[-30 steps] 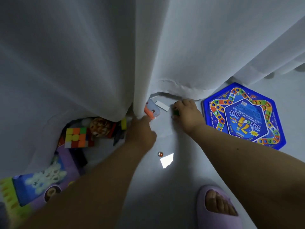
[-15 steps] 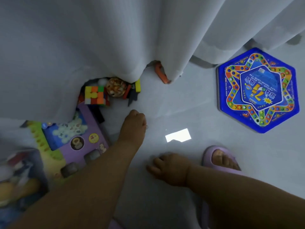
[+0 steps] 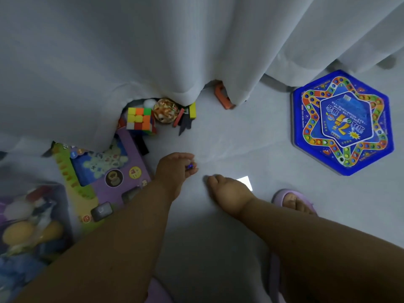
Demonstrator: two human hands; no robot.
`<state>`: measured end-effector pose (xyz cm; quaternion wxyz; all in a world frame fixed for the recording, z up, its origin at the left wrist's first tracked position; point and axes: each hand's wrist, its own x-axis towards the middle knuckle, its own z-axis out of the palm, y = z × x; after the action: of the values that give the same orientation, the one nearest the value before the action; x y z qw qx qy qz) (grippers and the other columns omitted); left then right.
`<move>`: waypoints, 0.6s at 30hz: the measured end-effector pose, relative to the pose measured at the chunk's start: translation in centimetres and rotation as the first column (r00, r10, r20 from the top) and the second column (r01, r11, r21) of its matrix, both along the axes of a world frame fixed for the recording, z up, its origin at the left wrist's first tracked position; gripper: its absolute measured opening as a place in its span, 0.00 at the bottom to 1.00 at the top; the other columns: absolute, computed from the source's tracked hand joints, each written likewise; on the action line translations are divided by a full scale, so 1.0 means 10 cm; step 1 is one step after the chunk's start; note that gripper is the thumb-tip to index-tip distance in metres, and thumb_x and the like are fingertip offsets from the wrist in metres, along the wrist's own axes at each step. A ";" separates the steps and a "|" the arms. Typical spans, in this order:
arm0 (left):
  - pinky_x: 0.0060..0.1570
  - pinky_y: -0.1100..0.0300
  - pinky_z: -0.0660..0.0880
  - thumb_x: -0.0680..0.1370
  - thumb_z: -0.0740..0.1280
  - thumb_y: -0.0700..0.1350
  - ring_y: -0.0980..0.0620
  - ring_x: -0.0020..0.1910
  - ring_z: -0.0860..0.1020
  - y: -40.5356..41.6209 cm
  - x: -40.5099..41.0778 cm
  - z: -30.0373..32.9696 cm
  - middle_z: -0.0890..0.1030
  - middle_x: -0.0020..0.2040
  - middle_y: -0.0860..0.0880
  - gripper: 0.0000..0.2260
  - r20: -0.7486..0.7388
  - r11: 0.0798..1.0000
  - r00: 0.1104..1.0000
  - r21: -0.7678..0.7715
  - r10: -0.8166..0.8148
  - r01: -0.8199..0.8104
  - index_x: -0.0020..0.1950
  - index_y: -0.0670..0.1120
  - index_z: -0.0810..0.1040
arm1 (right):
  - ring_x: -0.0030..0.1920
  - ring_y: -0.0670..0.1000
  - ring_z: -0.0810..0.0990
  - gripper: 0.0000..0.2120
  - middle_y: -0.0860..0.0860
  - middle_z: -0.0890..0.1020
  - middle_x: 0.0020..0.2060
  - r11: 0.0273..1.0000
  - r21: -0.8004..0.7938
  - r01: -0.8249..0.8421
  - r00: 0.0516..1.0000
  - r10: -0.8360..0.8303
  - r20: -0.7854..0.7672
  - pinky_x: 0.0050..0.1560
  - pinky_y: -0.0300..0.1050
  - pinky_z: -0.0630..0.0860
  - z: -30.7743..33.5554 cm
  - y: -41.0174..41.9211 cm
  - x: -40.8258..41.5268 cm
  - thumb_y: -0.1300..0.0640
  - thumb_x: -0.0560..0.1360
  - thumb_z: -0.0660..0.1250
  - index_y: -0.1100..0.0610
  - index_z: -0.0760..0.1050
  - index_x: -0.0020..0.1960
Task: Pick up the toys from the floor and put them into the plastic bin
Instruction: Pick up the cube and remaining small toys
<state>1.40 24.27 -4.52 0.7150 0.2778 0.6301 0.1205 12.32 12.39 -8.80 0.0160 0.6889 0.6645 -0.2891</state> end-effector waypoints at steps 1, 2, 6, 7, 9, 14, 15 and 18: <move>0.41 0.60 0.79 0.80 0.56 0.32 0.50 0.40 0.76 0.00 -0.02 0.00 0.75 0.42 0.42 0.10 0.018 0.999 0.999 -0.040 0.034 -0.034 0.44 0.38 0.76 | 0.55 0.63 0.77 0.19 0.62 0.73 0.61 0.996 0.022 0.090 0.995 -0.089 -0.038 0.51 0.50 0.71 0.03 0.03 0.03 0.56 0.80 0.55 0.62 0.64 0.70; 0.41 0.59 0.78 0.80 0.57 0.33 0.50 0.40 0.76 0.00 -0.03 0.00 0.75 0.41 0.43 0.09 0.037 0.994 0.997 -0.080 0.071 -0.068 0.45 0.38 0.76 | 0.51 0.63 0.78 0.18 0.63 0.75 0.57 0.978 0.070 0.198 0.977 -0.191 -0.096 0.48 0.49 0.70 0.08 0.07 0.05 0.55 0.80 0.55 0.64 0.68 0.65; 0.45 0.55 0.76 0.82 0.57 0.45 0.49 0.40 0.79 -0.05 0.01 0.02 0.80 0.37 0.43 0.15 0.189 0.930 0.952 -0.326 0.240 -0.170 0.46 0.38 0.78 | 0.37 0.54 0.73 0.18 0.60 0.77 0.41 0.857 0.265 0.442 0.866 -0.331 -0.375 0.39 0.37 0.62 0.31 0.36 0.02 0.51 0.77 0.54 0.65 0.74 0.45; 0.46 0.55 0.75 0.83 0.55 0.48 0.49 0.39 0.80 -0.05 0.04 0.04 0.81 0.36 0.44 0.17 0.253 0.900 0.925 -0.404 0.282 -0.164 0.47 0.38 0.78 | 0.37 0.53 0.73 0.16 0.58 0.77 0.41 0.875 0.257 0.410 0.871 -0.292 -0.395 0.38 0.36 0.62 0.36 0.43 -0.02 0.53 0.78 0.56 0.65 0.74 0.45; 0.51 0.54 0.74 0.82 0.53 0.51 0.49 0.46 0.80 -0.06 0.08 0.07 0.83 0.42 0.44 0.19 0.373 0.846 0.863 -0.523 0.340 -0.108 0.53 0.40 0.79 | 0.37 0.53 0.74 0.15 0.56 0.77 0.40 0.909 0.301 0.287 0.925 -0.181 -0.335 0.37 0.40 0.66 0.44 0.52 -0.07 0.53 0.77 0.56 0.62 0.76 0.46; 0.51 0.57 0.77 0.81 0.56 0.48 0.49 0.49 0.79 0.00 0.20 0.09 0.83 0.45 0.44 0.15 0.424 0.803 0.807 -0.588 0.410 -0.098 0.51 0.42 0.80 | 0.38 0.55 0.79 0.16 0.54 0.81 0.39 0.801 0.550 0.237 0.969 -0.153 -0.195 0.32 0.45 0.76 0.52 0.63 0.07 0.51 0.74 0.56 0.59 0.79 0.44; 0.47 0.58 0.78 0.81 0.57 0.47 0.49 0.47 0.80 0.01 0.23 0.09 0.83 0.45 0.44 0.14 0.420 0.806 0.804 -0.579 0.421 -0.119 0.51 0.42 0.80 | 0.40 0.56 0.80 0.17 0.55 0.82 0.41 0.769 0.580 0.267 0.962 -0.178 -0.207 0.34 0.45 0.78 0.53 0.67 0.13 0.53 0.74 0.56 0.60 0.80 0.46; 0.36 0.62 0.71 0.81 0.57 0.49 0.53 0.34 0.75 0.05 0.29 0.06 0.78 0.37 0.47 0.13 0.378 0.844 0.850 -0.520 0.366 -0.132 0.44 0.45 0.77 | 0.51 0.59 0.80 0.19 0.57 0.81 0.53 0.773 0.523 0.360 0.932 -0.280 -0.228 0.46 0.49 0.78 0.55 0.90 0.39 0.55 0.74 0.55 0.61 0.78 0.57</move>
<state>4.33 24.74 -3.93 0.8673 -0.0300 0.4822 0.1198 16.27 21.43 -3.34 -0.2804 0.7450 0.5916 -0.1282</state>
